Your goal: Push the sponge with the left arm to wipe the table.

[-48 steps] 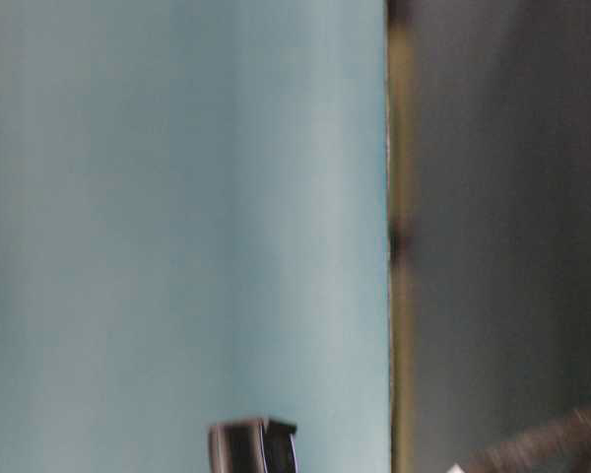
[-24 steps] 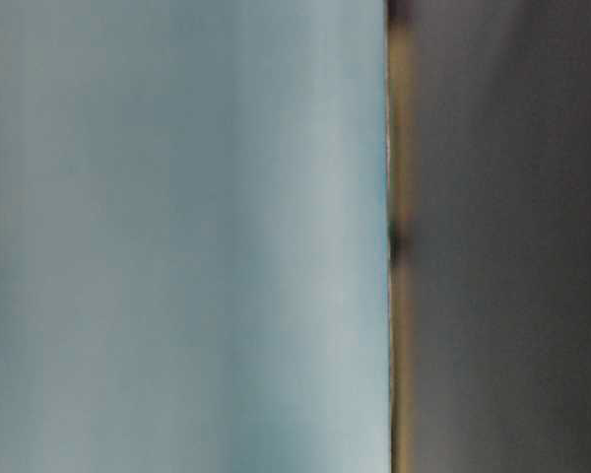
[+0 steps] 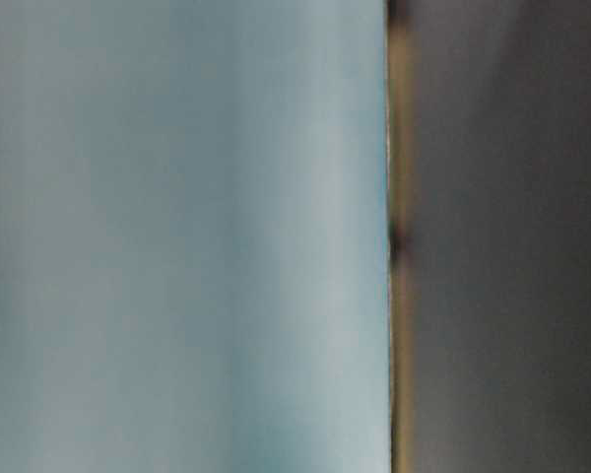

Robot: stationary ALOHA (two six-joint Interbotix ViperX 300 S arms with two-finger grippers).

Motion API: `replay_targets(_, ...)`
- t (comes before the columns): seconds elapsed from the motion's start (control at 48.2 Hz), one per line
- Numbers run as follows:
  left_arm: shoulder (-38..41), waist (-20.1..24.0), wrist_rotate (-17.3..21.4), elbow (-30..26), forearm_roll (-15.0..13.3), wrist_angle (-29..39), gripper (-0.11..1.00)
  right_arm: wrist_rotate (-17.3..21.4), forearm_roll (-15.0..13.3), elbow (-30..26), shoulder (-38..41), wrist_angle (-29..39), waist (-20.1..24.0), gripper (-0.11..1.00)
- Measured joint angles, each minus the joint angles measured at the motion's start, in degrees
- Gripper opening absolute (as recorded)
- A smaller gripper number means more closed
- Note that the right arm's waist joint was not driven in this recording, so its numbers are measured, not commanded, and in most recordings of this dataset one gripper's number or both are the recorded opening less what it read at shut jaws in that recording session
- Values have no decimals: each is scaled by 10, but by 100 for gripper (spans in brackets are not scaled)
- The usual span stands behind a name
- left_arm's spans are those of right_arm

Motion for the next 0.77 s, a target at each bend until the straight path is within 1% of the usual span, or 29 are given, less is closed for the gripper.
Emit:
replay_targets(0.125,-57,6,28,-2,2,16,46,-1,-1,0,-3,8,0,1)
replay_targets(0.228,-104,5,40,1,2,44,46,-1,0,0,-5,16,0,1)
replay_targets(0.374,-172,5,41,21,1,83,46,-1,0,1,-8,20,0,1)
replay_targets(0.768,-285,20,44,91,2,102,46,-1,0,4,-11,22,0,1)
